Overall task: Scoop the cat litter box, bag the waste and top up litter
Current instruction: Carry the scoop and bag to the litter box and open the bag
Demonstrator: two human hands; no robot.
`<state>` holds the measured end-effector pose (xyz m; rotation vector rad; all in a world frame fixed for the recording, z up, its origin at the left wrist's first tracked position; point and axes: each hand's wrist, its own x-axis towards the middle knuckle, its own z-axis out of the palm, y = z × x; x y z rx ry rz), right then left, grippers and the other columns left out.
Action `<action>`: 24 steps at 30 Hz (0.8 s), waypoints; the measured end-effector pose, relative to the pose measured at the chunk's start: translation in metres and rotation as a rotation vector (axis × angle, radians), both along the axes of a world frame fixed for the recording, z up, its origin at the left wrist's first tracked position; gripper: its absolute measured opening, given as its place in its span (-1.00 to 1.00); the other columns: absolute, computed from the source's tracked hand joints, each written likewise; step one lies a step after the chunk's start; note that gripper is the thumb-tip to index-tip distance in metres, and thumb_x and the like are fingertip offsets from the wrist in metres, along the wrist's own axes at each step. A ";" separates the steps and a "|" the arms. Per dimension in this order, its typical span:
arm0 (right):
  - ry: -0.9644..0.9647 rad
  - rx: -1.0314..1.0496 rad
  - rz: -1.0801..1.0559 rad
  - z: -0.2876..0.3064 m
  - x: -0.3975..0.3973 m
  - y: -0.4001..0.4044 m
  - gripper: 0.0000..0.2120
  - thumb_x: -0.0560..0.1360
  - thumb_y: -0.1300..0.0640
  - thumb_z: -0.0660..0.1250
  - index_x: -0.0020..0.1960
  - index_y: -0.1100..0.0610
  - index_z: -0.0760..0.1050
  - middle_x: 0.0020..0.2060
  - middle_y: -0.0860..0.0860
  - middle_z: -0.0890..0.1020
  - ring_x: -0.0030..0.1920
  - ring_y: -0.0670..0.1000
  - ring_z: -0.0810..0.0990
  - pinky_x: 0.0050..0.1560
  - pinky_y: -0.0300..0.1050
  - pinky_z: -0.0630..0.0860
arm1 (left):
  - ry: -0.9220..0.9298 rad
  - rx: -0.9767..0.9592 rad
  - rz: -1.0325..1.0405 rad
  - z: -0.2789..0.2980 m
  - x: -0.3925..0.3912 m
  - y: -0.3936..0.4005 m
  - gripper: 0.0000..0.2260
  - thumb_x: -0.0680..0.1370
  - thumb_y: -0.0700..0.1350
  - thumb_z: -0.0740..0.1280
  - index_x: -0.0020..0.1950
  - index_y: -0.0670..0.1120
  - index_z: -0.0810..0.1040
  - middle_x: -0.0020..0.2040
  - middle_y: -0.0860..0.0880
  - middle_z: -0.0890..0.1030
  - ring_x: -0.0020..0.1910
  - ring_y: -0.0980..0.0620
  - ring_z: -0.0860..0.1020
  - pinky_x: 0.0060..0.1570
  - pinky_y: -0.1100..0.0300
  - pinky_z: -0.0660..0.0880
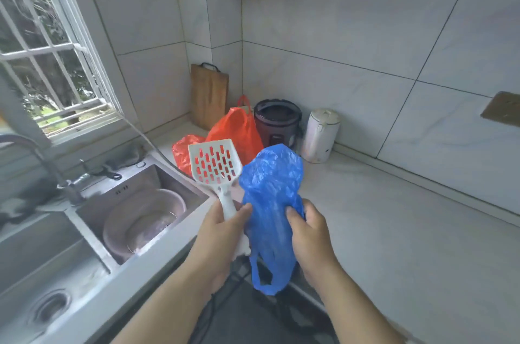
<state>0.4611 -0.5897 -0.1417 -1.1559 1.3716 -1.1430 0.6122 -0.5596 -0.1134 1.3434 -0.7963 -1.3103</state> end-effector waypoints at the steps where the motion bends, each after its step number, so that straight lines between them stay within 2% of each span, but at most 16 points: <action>1: 0.012 0.008 0.021 -0.002 0.007 0.010 -0.84 0.61 0.11 0.24 -0.05 -0.03 0.58 -0.07 0.15 0.68 -0.03 0.26 0.65 0.07 0.24 0.58 | -0.030 0.009 -0.020 -0.004 0.002 0.009 -0.92 0.64 -0.13 0.34 -0.02 -0.10 0.50 -0.19 -0.06 0.66 -0.31 0.06 0.63 -0.37 0.20 0.51; 3: 0.038 0.044 0.066 -0.008 0.024 0.031 -0.82 0.62 0.14 0.24 -0.04 -0.04 0.59 -0.08 0.11 0.70 0.01 0.25 0.66 0.08 0.22 0.59 | -0.051 0.039 -0.079 -0.014 0.011 0.028 -0.94 0.63 -0.12 0.37 0.06 -0.08 0.54 -0.14 -0.03 0.71 -0.20 0.07 0.69 -0.30 0.21 0.57; 5: 0.060 0.080 0.133 -0.015 0.042 0.053 -0.80 0.63 0.17 0.25 -0.03 -0.04 0.61 -0.11 0.03 0.72 -0.03 0.16 0.69 0.04 0.10 0.63 | -0.032 0.058 -0.137 -0.024 0.024 0.048 -0.87 0.61 -0.11 0.41 0.13 -0.08 0.55 -0.04 -0.09 0.72 -0.06 -0.02 0.72 -0.10 0.03 0.66; 7: 0.093 0.112 0.210 -0.020 0.057 0.076 -0.79 0.62 0.23 0.26 -0.02 -0.01 0.62 -0.15 -0.05 0.72 -0.11 0.03 0.69 -0.06 -0.09 0.62 | -0.017 0.059 -0.161 -0.034 0.034 0.068 -0.82 0.58 -0.15 0.44 0.16 -0.05 0.56 -0.01 -0.12 0.71 -0.01 -0.07 0.72 0.01 -0.05 0.66; 9: 0.146 0.149 0.275 -0.024 0.067 0.096 -0.73 0.61 0.29 0.23 0.03 -0.01 0.63 -0.12 -0.07 0.73 -0.07 -0.04 0.70 -0.05 -0.15 0.62 | -0.028 0.071 -0.145 -0.044 0.040 0.086 -0.79 0.55 -0.19 0.45 0.16 -0.03 0.57 -0.02 -0.09 0.72 -0.01 -0.05 0.72 0.04 -0.05 0.65; 13: 0.176 0.219 0.354 -0.018 0.069 0.130 -0.72 0.60 0.26 0.29 0.15 -0.05 0.63 0.01 -0.06 0.73 0.07 -0.06 0.70 0.08 -0.17 0.63 | -0.053 0.092 -0.085 -0.056 0.048 0.114 -0.79 0.54 -0.27 0.41 0.10 -0.01 0.56 -0.08 -0.03 0.72 -0.06 -0.02 0.72 0.04 -0.10 0.65; 17: 0.294 0.203 0.188 -0.011 0.057 0.150 -0.76 0.54 0.14 0.39 0.17 -0.08 0.58 0.06 -0.15 0.65 0.04 -0.23 0.62 -0.05 -0.39 0.50 | -0.223 0.065 -0.042 -0.065 0.052 0.129 -0.80 0.49 -0.26 0.35 0.01 0.02 0.52 -0.10 -0.02 0.66 -0.09 -0.07 0.68 -0.03 -0.18 0.64; 21: 0.334 0.122 0.074 -0.005 0.048 0.172 -0.90 0.52 0.07 0.43 0.03 -0.05 0.59 -0.07 -0.13 0.66 -0.08 -0.21 0.61 -0.06 -0.34 0.50 | -0.330 0.032 -0.049 -0.067 0.038 0.153 -0.80 0.47 -0.26 0.32 -0.09 0.05 0.46 -0.19 0.01 0.61 -0.19 -0.07 0.61 -0.18 -0.08 0.60; 24: 0.269 0.121 0.114 -0.003 0.038 0.195 -0.90 0.52 0.03 0.44 0.02 -0.02 0.62 -0.10 -0.12 0.69 -0.08 -0.21 0.64 -0.05 -0.32 0.54 | -0.361 -0.039 -0.109 -0.066 0.016 0.175 -0.82 0.50 -0.24 0.33 -0.09 0.06 0.50 -0.17 0.00 0.63 -0.15 -0.07 0.63 -0.14 -0.07 0.63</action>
